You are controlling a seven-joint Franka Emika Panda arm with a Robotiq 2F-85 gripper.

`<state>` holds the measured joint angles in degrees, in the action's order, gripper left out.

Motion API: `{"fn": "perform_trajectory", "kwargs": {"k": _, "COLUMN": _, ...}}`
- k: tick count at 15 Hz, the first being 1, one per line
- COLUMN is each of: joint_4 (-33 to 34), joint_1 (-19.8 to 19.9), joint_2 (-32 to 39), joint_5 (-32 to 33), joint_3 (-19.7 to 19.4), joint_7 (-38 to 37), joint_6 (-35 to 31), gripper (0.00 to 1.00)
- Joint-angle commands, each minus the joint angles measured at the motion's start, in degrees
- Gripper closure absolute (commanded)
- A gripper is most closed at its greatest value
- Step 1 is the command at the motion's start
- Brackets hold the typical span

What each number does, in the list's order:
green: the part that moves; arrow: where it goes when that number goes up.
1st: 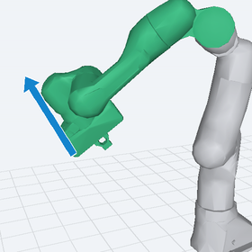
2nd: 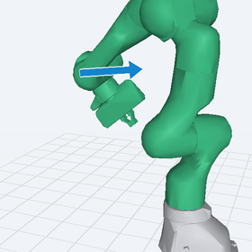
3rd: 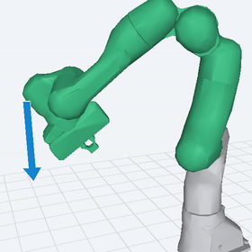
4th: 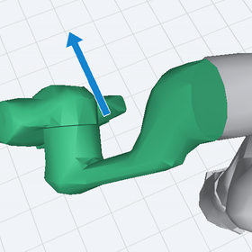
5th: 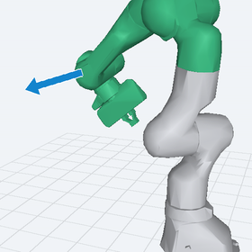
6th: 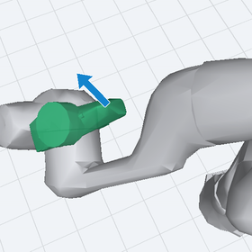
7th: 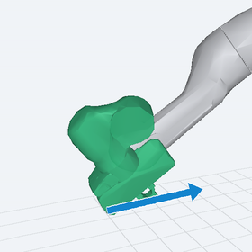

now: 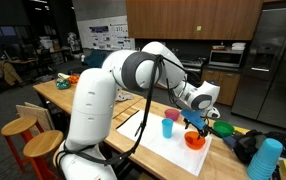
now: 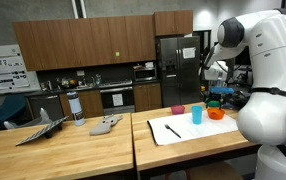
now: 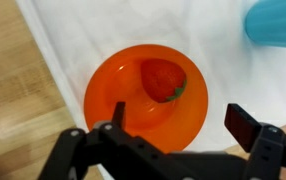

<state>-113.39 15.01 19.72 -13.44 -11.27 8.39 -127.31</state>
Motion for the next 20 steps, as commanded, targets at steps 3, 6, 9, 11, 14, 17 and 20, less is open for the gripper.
{"fn": "perform_trajectory", "kwargs": {"k": 3, "joint_4": 5.34, "joint_1": 0.12, "joint_2": 3.26, "joint_5": 0.60, "joint_3": 0.22, "joint_7": -6.32, "joint_6": 2.74, "gripper": 0.00}}
{"fn": "perform_trajectory", "kwargs": {"k": 6, "joint_4": 7.80, "joint_1": -0.35, "joint_2": 5.29, "joint_5": 1.48, "joint_3": 0.20, "joint_7": -8.86, "joint_6": 2.30, "gripper": 0.00}}
{"fn": "perform_trajectory", "kwargs": {"k": 9, "joint_4": 10.04, "joint_1": -0.98, "joint_2": 7.35, "joint_5": 3.23, "joint_3": 0.20, "joint_7": -10.34, "joint_6": 2.11, "gripper": 0.00}}
{"fn": "perform_trajectory", "kwargs": {"k": 11, "joint_4": 11.21, "joint_1": -1.60, "joint_2": 8.50, "joint_5": 4.92, "joint_3": 0.13, "joint_7": -11.43, "joint_6": 2.02, "gripper": 0.00}}
{"fn": "perform_trajectory", "kwargs": {"k": 14, "joint_4": 12.80, "joint_1": -2.49, "joint_2": 10.01, "joint_5": 7.20, "joint_3": 0.16, "joint_7": -13.06, "joint_6": 2.03, "gripper": 0.00}}
{"fn": "perform_trajectory", "kwargs": {"k": 17, "joint_4": 14.11, "joint_1": -3.34, "joint_2": 11.10, "joint_5": 8.98, "joint_3": 0.28, "joint_7": -14.55, "joint_6": 2.13, "gripper": 0.00}}
{"fn": "perform_trajectory", "kwargs": {"k": 20, "joint_4": 15.13, "joint_1": -4.02, "joint_2": 11.77, "joint_5": 9.95, "joint_3": 0.36, "joint_7": -15.58, "joint_6": 2.43, "gripper": 0.00}}
